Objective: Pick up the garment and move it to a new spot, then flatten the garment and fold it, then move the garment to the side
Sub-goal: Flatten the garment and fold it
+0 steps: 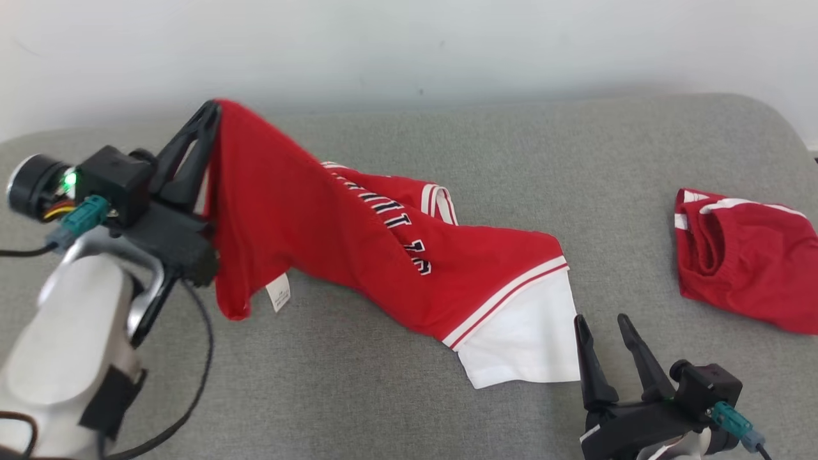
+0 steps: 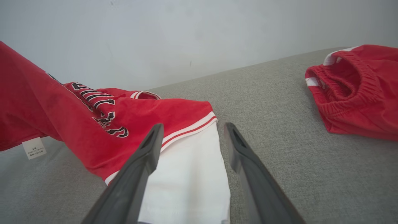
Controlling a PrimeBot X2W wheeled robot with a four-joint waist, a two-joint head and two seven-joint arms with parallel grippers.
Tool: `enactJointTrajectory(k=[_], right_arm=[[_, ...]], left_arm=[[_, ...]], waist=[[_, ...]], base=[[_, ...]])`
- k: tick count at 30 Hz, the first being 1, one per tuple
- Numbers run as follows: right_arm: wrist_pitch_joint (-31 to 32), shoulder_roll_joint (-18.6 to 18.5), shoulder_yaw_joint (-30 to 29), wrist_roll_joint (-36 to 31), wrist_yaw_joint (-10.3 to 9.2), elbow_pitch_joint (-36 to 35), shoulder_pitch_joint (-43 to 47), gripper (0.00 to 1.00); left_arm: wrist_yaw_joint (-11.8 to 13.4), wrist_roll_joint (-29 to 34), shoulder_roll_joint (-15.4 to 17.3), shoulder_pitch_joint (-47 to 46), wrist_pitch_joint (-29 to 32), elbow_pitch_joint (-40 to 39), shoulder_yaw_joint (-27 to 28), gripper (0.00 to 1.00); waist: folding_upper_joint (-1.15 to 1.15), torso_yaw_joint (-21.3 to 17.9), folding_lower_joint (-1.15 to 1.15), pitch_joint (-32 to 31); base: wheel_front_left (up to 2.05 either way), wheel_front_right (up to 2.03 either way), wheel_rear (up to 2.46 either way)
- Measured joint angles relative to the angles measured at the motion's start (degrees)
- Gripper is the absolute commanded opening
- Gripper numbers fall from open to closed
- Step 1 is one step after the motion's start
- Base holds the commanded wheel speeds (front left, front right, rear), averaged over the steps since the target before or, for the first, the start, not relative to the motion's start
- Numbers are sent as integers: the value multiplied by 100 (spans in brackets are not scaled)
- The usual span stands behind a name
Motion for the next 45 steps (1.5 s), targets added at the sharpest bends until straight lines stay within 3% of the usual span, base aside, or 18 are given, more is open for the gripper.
enactJointTrajectory(k=[2,3,4,8,11,14,27,45], right_arm=[[0,22,11,4,0,21,30,100],[0,32,18,11,0,18,29,100],[0,37,27,13,0,19,29,100],[0,56,41,20,0,69,36,100],[0,46,29,20,0,79,59,100],[0,29,11,20,0,76,123,100],[0,-57,79,20,0,35,131,100],[0,-168,87,0,0,-69,-120,100]], left_arm=[[-35,-82,175,130,212,98,0,0],[-51,-124,252,258,224,183,18,65],[-21,-118,336,382,219,314,46,100],[390,-138,628,936,100,953,348,100],[646,-214,610,1232,-143,1156,493,100],[738,-301,582,1517,-336,1177,579,100],[755,-590,-394,2609,-557,1257,399,100],[504,-386,-808,2128,-564,1775,680,100]], waist=[[0,40,0,-69],[0,67,0,-93],[0,94,0,-113],[0,171,0,-214],[0,223,0,-299],[0,286,0,-375],[0,422,1,-407],[1,-46,2,197]], base=[[0,0,0],[0,0,0],[0,0,0],[0,0,0],[0,0,0],[0,0,0],[0,0,0],[0,0,0]])
